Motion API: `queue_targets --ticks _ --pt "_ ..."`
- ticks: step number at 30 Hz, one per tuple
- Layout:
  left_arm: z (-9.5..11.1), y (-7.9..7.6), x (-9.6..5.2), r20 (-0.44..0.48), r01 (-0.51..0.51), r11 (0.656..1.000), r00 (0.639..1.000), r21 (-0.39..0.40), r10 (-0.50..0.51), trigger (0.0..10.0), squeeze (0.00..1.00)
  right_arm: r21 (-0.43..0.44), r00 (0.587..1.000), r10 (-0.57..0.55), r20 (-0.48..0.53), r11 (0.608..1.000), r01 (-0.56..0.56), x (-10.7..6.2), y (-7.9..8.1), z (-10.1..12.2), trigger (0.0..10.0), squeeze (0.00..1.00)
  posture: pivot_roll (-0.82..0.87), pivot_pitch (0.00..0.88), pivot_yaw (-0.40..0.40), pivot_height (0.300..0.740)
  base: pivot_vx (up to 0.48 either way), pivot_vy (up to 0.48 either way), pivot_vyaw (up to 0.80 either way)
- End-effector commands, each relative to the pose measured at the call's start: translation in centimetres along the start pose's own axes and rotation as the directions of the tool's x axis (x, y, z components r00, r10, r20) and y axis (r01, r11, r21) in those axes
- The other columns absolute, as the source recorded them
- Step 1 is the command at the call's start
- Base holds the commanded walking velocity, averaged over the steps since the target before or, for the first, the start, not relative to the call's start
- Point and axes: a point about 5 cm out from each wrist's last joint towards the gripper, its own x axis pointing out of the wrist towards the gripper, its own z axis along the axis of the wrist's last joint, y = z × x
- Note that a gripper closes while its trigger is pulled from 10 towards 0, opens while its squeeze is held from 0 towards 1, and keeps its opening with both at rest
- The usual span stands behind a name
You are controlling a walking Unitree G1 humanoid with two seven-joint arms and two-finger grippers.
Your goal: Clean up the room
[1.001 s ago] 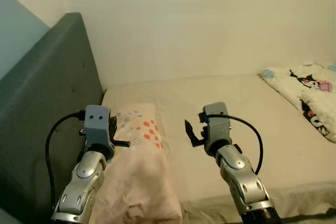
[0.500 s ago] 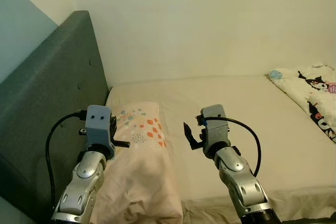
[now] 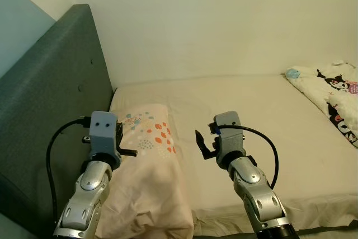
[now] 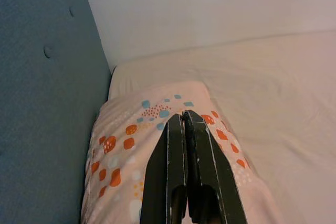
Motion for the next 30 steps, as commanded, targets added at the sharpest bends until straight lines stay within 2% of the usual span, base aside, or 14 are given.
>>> queue_targets --ticks 1,8,16,30 --pt "0.0 0.0 -0.2 0.003 -0.007 1.0 1.0 -0.001 0.007 10.0 0.0 -0.005 1.0 0.002 -0.015 1.0 -0.002 -0.2 0.1 -0.2 10.0 0.0 -0.09 0.083 -0.032 0.74 0.0 0.0 0.0" --pt "-0.1 0.0 -0.2 0.0 -0.006 1.0 1.0 -0.002 0.006 10.0 0.0 -0.007 1.0 0.002 -0.016 1.0 -0.002 -0.2 0.0 -0.2 10.0 0.0 -0.09 0.08 -0.03 0.74 0.0 0.0 0.0" --pt "-0.7 -0.1 -0.4 -0.053 0.004 1.0 0.999 -0.005 -0.004 10.0 0.0 0.032 1.0 -0.002 -0.019 0.999 0.003 0.2 0.5 -0.3 10.0 0.0 -0.07 0.077 -0.012 0.74 0.0 0.0 -0.8" --pt "-0.8 0.3 -0.8 -0.054 -0.008 1.0 0.998 0.023 0.009 10.0 0.0 0.034 0.998 0.031 -0.052 0.999 -0.029 0.5 1.0 -0.9 10.0 0.0 -0.04 0.061 -0.034 0.74 0.0 0.0 -0.8"
